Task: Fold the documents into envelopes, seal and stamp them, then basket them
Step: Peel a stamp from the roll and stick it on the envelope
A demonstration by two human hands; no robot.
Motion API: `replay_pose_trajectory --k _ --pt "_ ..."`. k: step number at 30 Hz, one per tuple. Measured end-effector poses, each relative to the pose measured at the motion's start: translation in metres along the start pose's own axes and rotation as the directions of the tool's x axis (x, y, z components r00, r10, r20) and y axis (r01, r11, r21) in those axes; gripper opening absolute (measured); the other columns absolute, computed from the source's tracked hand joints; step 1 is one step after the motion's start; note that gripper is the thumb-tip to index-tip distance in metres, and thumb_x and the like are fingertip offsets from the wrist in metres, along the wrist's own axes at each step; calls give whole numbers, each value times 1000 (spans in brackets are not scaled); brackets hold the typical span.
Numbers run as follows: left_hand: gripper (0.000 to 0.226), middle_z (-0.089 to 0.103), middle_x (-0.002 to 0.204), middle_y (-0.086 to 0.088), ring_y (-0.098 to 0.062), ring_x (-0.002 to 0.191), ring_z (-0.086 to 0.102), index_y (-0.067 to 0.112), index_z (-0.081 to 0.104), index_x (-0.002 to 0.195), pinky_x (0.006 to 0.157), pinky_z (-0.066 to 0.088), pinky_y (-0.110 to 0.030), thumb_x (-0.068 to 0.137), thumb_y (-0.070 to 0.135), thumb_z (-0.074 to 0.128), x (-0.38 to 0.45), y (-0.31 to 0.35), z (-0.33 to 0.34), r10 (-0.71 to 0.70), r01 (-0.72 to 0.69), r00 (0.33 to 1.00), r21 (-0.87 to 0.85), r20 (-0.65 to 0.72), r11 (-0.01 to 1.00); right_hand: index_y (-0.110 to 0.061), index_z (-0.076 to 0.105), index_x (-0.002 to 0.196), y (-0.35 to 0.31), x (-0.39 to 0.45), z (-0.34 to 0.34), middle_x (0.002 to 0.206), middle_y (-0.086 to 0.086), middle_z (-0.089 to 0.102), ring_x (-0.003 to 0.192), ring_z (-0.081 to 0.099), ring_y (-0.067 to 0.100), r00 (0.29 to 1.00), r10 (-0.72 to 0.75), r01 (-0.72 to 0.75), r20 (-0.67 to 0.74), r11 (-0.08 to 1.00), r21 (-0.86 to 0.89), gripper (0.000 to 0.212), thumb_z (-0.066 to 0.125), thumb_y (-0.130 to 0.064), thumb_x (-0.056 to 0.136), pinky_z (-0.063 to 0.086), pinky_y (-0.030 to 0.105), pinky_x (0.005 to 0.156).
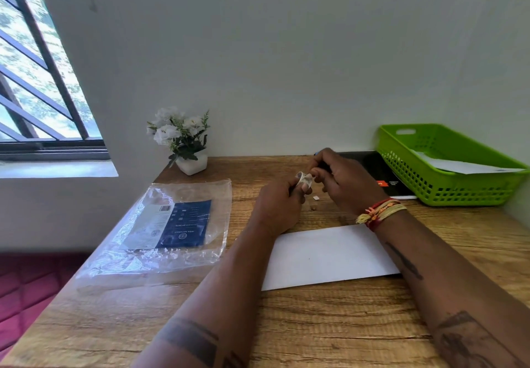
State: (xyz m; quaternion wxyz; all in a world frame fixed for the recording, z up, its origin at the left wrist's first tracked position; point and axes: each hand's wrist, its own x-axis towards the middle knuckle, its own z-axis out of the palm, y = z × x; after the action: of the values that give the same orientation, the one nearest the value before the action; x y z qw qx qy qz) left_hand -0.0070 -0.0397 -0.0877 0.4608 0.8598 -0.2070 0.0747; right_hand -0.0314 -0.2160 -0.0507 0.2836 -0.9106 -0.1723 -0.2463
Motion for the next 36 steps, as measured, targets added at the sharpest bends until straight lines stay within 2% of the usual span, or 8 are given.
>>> replay_pose_trajectory --k 4,8,13,18,23,27,31,36 --pt "25 72 80 11 -1 68 59 31 75 104 61 41 -25 107 38 52 1 0 0 -10 10 1000 12 13 1000 -28 63 123 9 -3 -6 96 -8 72 80 69 6 998 69 -67 -6 990 126 28 66 -18 97 56 26 75" --pt "24 72 82 10 -1 69 58 28 75 105 60 41 -25 106 38 53 0 0 -1 17 -18 999 21 27 1000 -27 73 114 10 -3 -7 99 -14 73 95 67 -2 997 65 -69 28 988 141 28 77 -19 87 51 17 86" --pt "23 71 80 8 -5 70 60 27 74 104 62 43 -26 106 37 54 0 0 0 48 -50 998 49 51 998 -22 77 92 6 -1 -4 87 -16 72 83 65 -2 999 40 -40 1 996 77 5 75 -18 89 47 13 76" --pt "25 71 73 7 5 56 55 27 76 99 53 35 -15 105 40 55 1 0 -1 13 -13 1000 5 21 1000 -22 72 93 5 0 -5 84 -12 70 72 62 -3 998 57 -58 38 998 23 3 69 -21 94 51 23 70" --pt "31 74 71 2 5 48 52 22 78 94 56 38 -25 102 46 59 2 1 -4 -42 42 999 -40 -7 998 -19 73 93 3 -2 -17 73 -5 70 59 63 6 992 122 -117 -35 986 120 1 72 -19 92 53 25 58" --pt "26 73 72 3 1 58 59 27 73 115 65 47 -27 102 45 59 3 3 -4 -72 73 997 24 -24 997 -12 75 95 7 -5 -21 79 5 76 72 72 15 955 298 -277 8 879 388 5 75 -13 90 58 25 59" --pt "25 72 72 1 6 59 64 34 51 119 53 43 -14 100 42 64 -3 8 -4 -86 61 983 -153 -162 986 -2 73 98 8 -1 -13 84 18 76 71 70 21 878 473 -403 74 646 648 14 77 -10 88 60 31 63" --pt "32 75 80 10 -1 65 66 29 73 101 67 55 -30 96 59 61 -2 9 -7 -56 15 984 -239 -168 971 -2 75 98 0 -3 0 89 17 76 73 70 22 847 505 -454 168 521 723 18 78 -15 86 60 34 66"
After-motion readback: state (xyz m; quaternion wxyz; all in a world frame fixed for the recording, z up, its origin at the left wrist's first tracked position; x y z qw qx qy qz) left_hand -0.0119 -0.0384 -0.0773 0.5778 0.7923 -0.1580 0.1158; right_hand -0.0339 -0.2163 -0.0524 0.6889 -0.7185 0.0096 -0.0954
